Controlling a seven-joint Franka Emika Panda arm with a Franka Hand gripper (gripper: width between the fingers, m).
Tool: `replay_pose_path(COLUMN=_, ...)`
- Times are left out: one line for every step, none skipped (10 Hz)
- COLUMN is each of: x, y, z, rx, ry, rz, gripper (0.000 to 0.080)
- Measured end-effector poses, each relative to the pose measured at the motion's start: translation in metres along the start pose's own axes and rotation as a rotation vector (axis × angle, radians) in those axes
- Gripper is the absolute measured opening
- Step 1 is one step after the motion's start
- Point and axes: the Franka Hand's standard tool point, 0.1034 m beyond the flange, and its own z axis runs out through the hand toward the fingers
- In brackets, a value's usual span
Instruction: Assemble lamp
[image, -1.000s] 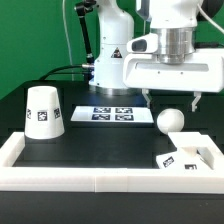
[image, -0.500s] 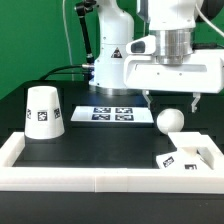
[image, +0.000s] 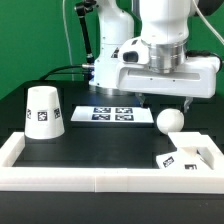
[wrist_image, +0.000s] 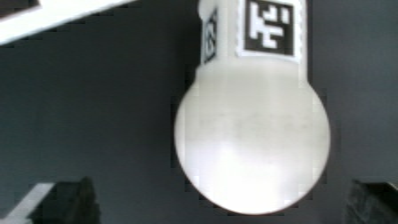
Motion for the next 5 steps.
replay_pose_path(x=0.0015, y=-0.0015, z=-0.0016, rx=-0.004, ry=-0.03, rz=0.001, gripper=0.0698)
replay_pose_path(x=-0.0035, y=-0.002, z=-0.001, rx=-0.019, ry=-0.103, rz=-0.001, gripper=0.0698)
replay_pose_path(x=-0.0027, y=-0.0049, z=-0.003, rx=-0.03, ry=-0.175, rz=-0.009, gripper=0.0698)
replay_pose_path(x=0.0027, y=-0.0079, z=-0.0044, rx=-0.03, ry=-0.201, rz=-0.011, gripper=0.0698)
replay_pose_path(x=0.0005, y=-0.0086, z=-0.0026, rx=-0.024, ry=-0.265, rz=-0.017, gripper=0.0698)
